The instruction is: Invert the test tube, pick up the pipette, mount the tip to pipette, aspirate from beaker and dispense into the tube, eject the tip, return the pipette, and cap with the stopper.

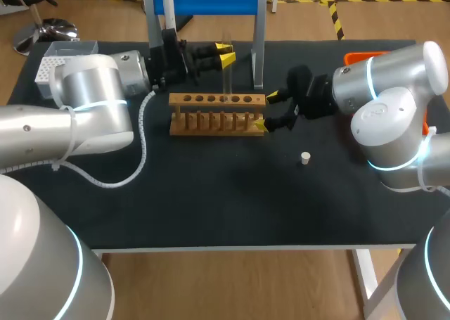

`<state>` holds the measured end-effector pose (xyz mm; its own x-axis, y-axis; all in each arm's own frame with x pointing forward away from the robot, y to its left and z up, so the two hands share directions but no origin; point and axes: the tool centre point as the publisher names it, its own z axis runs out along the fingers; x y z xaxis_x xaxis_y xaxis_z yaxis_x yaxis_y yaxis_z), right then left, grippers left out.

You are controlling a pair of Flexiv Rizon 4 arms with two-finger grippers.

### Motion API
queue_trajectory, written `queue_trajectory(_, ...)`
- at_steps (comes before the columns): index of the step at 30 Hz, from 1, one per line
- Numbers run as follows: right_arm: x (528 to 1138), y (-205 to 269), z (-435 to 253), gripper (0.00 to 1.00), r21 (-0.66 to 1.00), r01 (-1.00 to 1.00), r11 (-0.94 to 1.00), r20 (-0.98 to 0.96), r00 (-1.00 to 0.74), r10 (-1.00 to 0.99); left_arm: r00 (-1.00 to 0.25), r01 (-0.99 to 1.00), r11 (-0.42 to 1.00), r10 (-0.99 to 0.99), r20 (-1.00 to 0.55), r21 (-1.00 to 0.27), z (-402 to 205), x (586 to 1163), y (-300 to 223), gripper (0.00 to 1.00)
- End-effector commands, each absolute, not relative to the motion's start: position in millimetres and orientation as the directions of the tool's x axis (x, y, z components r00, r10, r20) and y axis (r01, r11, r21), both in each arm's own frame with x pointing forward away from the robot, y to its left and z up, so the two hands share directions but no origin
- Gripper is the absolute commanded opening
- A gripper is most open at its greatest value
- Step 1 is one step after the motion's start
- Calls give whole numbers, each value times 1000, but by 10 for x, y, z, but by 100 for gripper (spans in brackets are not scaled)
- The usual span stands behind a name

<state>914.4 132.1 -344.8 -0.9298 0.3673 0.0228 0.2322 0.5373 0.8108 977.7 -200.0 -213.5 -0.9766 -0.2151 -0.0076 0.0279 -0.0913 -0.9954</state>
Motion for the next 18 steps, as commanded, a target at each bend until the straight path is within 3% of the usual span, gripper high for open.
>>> queue_trajectory(1,9138,1311,-3446,100,811,232,537,23,-930,367,-974,30,-86,-224,-10,-996,-2152,9753,-2000,0)
queue_trajectory(18,9138,1311,-3446,100,811,232,537,23,-930,367,-973,61,-58,-225,-46,-996,-2113,9787,-2000,0)
